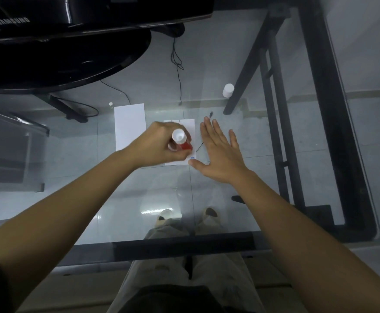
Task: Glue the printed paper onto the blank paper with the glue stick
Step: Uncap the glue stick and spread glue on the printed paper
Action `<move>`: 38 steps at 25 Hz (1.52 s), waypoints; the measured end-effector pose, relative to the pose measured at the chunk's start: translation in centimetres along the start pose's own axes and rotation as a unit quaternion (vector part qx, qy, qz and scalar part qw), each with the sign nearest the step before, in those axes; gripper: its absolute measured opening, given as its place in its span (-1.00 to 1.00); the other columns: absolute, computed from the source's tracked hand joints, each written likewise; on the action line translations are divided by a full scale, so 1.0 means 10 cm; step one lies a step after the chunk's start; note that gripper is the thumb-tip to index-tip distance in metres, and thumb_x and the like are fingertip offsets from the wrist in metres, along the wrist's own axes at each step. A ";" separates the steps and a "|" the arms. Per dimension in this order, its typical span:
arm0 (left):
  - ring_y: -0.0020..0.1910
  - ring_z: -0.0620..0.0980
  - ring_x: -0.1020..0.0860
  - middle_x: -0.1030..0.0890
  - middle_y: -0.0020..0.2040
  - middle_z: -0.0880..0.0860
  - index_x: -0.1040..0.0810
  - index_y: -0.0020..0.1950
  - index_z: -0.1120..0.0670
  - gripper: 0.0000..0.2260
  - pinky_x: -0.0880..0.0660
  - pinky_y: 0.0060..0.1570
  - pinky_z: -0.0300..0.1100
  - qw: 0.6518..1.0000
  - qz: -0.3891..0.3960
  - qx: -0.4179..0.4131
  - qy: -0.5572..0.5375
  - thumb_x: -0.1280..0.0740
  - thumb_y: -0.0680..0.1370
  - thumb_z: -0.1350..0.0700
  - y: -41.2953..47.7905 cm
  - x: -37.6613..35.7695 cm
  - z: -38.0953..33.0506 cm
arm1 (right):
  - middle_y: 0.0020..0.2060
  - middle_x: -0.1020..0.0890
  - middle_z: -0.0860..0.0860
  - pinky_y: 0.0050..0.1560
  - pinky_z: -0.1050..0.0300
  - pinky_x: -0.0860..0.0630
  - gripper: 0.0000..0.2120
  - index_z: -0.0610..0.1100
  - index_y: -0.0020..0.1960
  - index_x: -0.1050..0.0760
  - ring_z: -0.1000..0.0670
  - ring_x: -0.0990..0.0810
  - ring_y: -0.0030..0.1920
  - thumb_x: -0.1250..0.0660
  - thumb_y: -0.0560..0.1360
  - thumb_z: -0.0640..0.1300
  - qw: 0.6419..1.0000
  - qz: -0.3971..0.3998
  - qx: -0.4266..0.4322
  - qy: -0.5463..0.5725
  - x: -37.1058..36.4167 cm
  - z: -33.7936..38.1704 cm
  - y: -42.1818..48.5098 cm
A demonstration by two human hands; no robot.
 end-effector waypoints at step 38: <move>-0.03 -0.05 -0.59 -0.65 0.03 0.08 -0.53 0.17 0.12 -0.64 -0.42 0.01 -0.28 0.985 -0.118 0.105 -0.065 -0.47 0.40 0.11 1.06 0.32 0.24 | 0.51 0.24 0.00 0.37 -0.01 0.36 -0.37 -0.07 0.49 0.31 0.00 0.30 0.49 0.15 0.57 0.19 0.993 -0.046 -0.102 -0.043 0.13 -0.52 0.01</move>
Point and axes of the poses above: each hand's wrist, its own y-axis towards the middle knuckle, its own x-axis out of the back of the hand, z = x × y, the point moved 9 cm from there along y, towards the middle knuckle
